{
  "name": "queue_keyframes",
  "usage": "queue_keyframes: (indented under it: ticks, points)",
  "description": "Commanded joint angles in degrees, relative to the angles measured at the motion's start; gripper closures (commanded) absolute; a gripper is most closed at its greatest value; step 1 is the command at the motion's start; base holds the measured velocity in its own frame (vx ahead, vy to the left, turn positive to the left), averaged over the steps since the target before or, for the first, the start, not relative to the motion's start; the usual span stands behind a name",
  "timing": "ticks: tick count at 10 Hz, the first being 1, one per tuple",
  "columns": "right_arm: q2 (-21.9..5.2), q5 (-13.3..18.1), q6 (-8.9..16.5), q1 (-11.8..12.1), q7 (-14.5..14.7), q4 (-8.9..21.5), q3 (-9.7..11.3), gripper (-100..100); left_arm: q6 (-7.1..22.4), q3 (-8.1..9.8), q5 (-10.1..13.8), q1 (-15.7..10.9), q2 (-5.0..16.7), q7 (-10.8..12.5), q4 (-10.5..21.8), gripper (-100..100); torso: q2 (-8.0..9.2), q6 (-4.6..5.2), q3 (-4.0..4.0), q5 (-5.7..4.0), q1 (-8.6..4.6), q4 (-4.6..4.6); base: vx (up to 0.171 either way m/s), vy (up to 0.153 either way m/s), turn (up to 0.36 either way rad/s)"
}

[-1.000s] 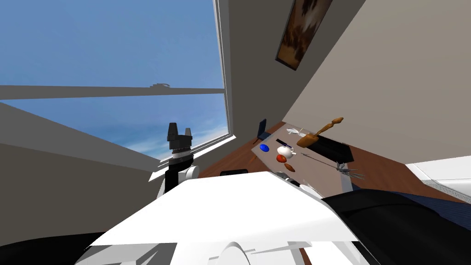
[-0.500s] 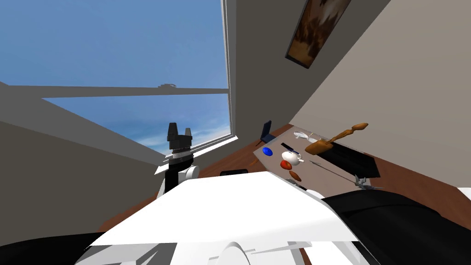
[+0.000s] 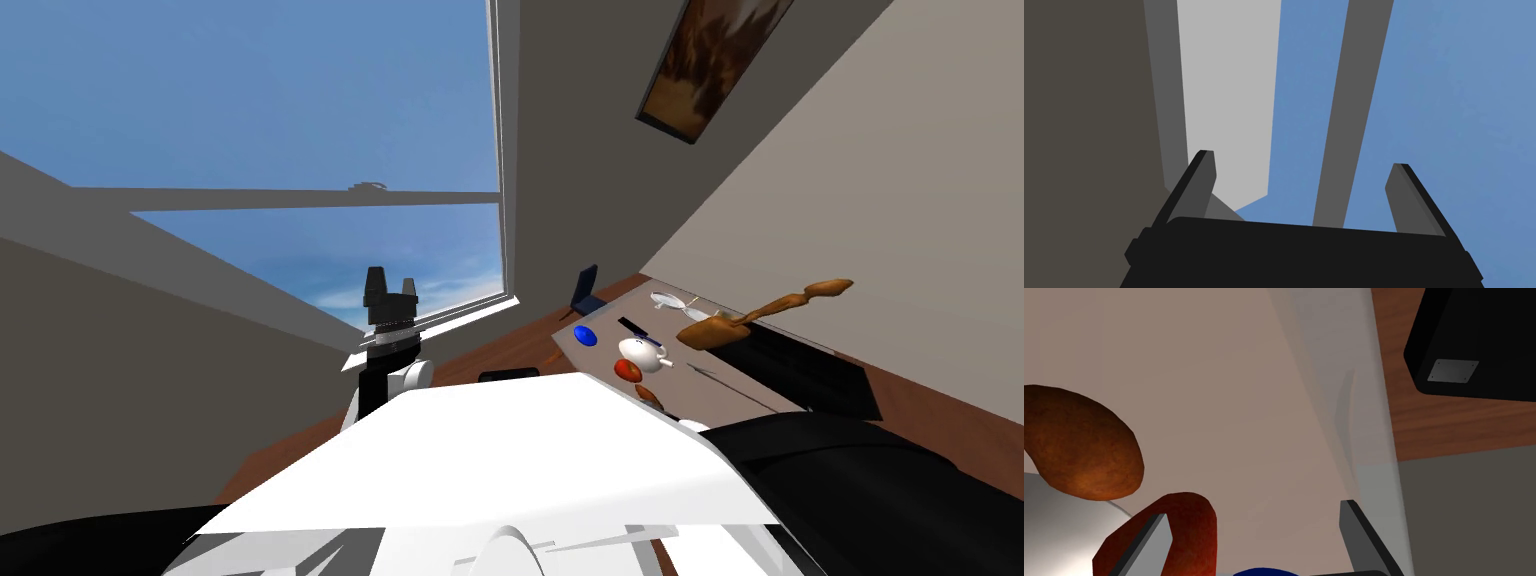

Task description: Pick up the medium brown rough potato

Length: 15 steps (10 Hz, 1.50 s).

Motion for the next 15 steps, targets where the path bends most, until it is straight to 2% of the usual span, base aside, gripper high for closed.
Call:
queue_keyframes:
  ticks: [1, 2, 3, 4, 6, 7, 9, 11, 12, 15]
  points:
    - [-0.7, 2.4, -0.9, -0.4, 1.5, 2.9, -0.8, -100, 0.0, 0.0, 0.0, 0.0, 0.0, 0.0, 0.0, 0, 0.0, 0.0, 0.0, 0.0, 0.0, 0.0, 0.037, -0.039, 0.168]
    - [-1.5, 3.7, -1.0, -0.6, 1.4, 6.0, -0.9, -100, 0.0, 0.0, 0.0, 0.0, 0.0, 0.0, 0.0, 0, -0.06, -0.06, -0.03, 0.01, -0.05, 0.0, 0.065, -0.087, 0.259]
    - [-1.5, 4.7, -1.0, -0.6, 1.4, 6.2, -0.9, -100, 0.0, 0.0, 0.0, 0.0, 0.0, 0.0, 0.0, 0, -0.16, -0.06, -0.08, -0.02, -0.21, -0.03, 0.042, -0.085, 0.1]
    - [-2.2, 7.2, -1.2, -0.9, 1.3, 7.7, -0.9, -100, 0.0, 0.01, 0.0, 0.0, 0.0, 0.0, 0.0, 0, -0.09, 0.01, -0.05, -0.03, -0.19, -0.02, 0.031, -0.064, 0.119]
    - [-2.2, 7.2, -1.2, -0.9, 1.3, 8.6, -0.9, -100, 0.0, 0.0, 0.0, 0.0, 0.0, 0.0, 0.0, 0, -0.05, 0.0, -0.03, -0.02, -0.09, -0.01, 0.019, -0.035, 0.034]
    - [-2.6, 9.3, -1.4, -1.1, 1.2, 10.8, -0.8, -100, 0.0, 0.0, 0.0, 0.0, 0.0, 0.0, 0.0, 0, 0.0, 0.01, 0.0, 0.01, 0.03, 0.0, 0.018, -0.025, 0.127]
    - [-2.6, 9.3, -1.4, -1.1, 1.2, 10.8, -0.8, -100, 0.0, 0.0, 0.0, 0.0, 0.0, 0.0, 0.0, 0, -0.01, 0.0, -0.01, 0.01, -0.01, 0.0, 0.017, -0.035, 0.028]
    - [-3.0, 13.0, -1.8, -1.7, 1.0, 14.5, -0.6, -100, 0.0, 0.0, 0.0, 0.0, 0.0, 0.0, 0.0, 0, -0.02, -0.03, -0.01, 0.01, 0.0, 0.0, 0.027, -0.054, 0.137]
    - [-3.0, 13.0, -1.8, -1.7, 1.0, 14.6, -0.6, -100, 0.0, 0.0, 0.0, 0.0, 0.0, 0.0, 0.0, 0, -0.06, -0.02, -0.03, -0.01, -0.13, -0.01, 0.035, -0.065, 0.041]
    - [-2.0, 16.7, -2.5, -2.7, 0.7, 18.5, 0.0, -100, 0.0, 0.0, 0.0, 0.0, 0.0, 0.0, 0.0, 0, -0.11, -0.01, -0.06, -0.03, -0.15, -0.02, 0.043, -0.075, 0.087]
